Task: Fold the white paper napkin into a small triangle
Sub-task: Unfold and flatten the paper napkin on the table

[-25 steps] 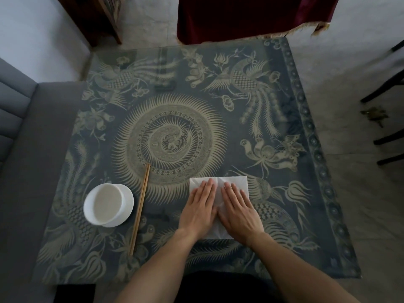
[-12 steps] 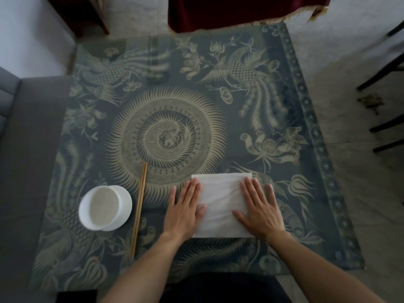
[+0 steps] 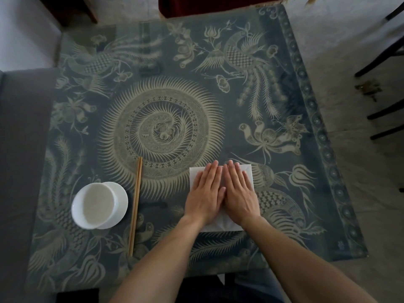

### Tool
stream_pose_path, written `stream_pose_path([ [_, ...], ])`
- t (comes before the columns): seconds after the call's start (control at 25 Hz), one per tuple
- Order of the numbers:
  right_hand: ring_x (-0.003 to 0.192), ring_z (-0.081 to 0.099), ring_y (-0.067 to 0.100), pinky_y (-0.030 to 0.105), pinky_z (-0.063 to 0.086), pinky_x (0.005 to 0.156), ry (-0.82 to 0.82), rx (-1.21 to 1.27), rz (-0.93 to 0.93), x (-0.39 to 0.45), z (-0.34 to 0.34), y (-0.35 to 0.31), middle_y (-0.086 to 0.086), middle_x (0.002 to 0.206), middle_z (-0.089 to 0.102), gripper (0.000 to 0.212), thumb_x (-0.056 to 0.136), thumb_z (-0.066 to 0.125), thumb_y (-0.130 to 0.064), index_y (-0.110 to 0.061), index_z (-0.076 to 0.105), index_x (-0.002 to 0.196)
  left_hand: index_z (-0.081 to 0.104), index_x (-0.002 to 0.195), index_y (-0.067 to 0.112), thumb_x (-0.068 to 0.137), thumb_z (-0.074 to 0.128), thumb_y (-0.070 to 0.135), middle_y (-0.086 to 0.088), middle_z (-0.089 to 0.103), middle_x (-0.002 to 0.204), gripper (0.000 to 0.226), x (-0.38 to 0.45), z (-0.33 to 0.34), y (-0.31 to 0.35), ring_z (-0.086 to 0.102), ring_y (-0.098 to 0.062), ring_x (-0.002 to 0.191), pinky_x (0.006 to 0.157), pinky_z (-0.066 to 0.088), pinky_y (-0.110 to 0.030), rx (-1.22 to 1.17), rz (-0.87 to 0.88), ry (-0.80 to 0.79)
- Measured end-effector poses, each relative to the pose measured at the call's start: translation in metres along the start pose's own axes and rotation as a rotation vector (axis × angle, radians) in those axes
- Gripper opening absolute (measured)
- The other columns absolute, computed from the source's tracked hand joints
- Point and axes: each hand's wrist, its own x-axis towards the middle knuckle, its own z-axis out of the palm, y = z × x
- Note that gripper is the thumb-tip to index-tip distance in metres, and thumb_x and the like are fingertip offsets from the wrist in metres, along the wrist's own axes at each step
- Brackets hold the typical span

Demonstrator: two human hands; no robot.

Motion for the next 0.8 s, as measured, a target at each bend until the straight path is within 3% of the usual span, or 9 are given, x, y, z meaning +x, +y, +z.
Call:
stream_pose_path([
  [0.12, 0.149, -0.004, 0.024, 0.045, 0.006, 0.121, 0.001, -0.069, -0.024, 0.002, 0.005, 0.009, 0.010, 0.162, 0.001, 0.064, 0.101, 0.027, -0.036, -0.007, 0.006, 0.154, 0.001, 0.155, 0.008, 0.103, 0.001, 0.050, -0.007, -0.008, 0.164, 0.067, -0.004, 0.007, -0.013, -0.013, -0.018, 0.149, 0.122, 0.004, -0.043, 0.075, 0.015, -0.021],
  [0.32, 0.148, -0.009, 0.020, 0.043, -0.002, 0.120, 0.049, -0.083, 0.155, 0.001, -0.001, 0.032, 0.006, 0.163, -0.001, 0.065, 0.102, 0.014, -0.048, -0.011, -0.002, 0.154, 0.000, 0.156, 0.010, 0.103, 0.008, 0.050, -0.005, -0.007, 0.164, 0.066, -0.014, 0.003, -0.036, -0.011, -0.018, 0.149, 0.120, -0.007, -0.048, 0.126, -0.086, 0.009],
  [0.48, 0.147, -0.016, 0.020, 0.043, -0.008, 0.119, 0.037, -0.075, 0.177, -0.005, -0.011, 0.037, 0.008, 0.162, -0.008, 0.067, 0.102, 0.012, -0.049, -0.011, -0.007, 0.153, -0.007, 0.155, 0.010, 0.104, 0.010, 0.049, -0.006, -0.014, 0.164, 0.067, -0.023, -0.005, -0.044, -0.014, -0.021, 0.149, 0.118, -0.011, -0.051, 0.132, -0.117, 0.038],
  [0.64, 0.149, -0.002, 0.025, 0.046, 0.001, 0.119, 0.075, -0.021, 0.046, -0.037, 0.001, 0.001, 0.013, 0.162, 0.002, 0.064, 0.101, 0.027, -0.035, -0.006, 0.007, 0.154, 0.005, 0.156, 0.007, 0.105, 0.019, 0.042, -0.009, -0.001, 0.165, 0.063, -0.044, 0.009, -0.003, -0.001, -0.023, 0.151, 0.120, 0.002, -0.050, -0.006, -0.004, 0.095],
  [0.8, 0.148, 0.007, 0.027, 0.049, 0.007, 0.117, 0.037, -0.031, 0.007, -0.070, 0.020, -0.011, 0.015, 0.160, 0.013, 0.062, 0.097, 0.028, -0.029, -0.002, 0.018, 0.151, 0.010, 0.155, 0.006, 0.105, 0.020, 0.039, -0.010, 0.003, 0.164, 0.060, -0.067, 0.029, 0.013, 0.001, -0.023, 0.151, 0.117, 0.015, -0.051, 0.046, 0.041, 0.039],
])
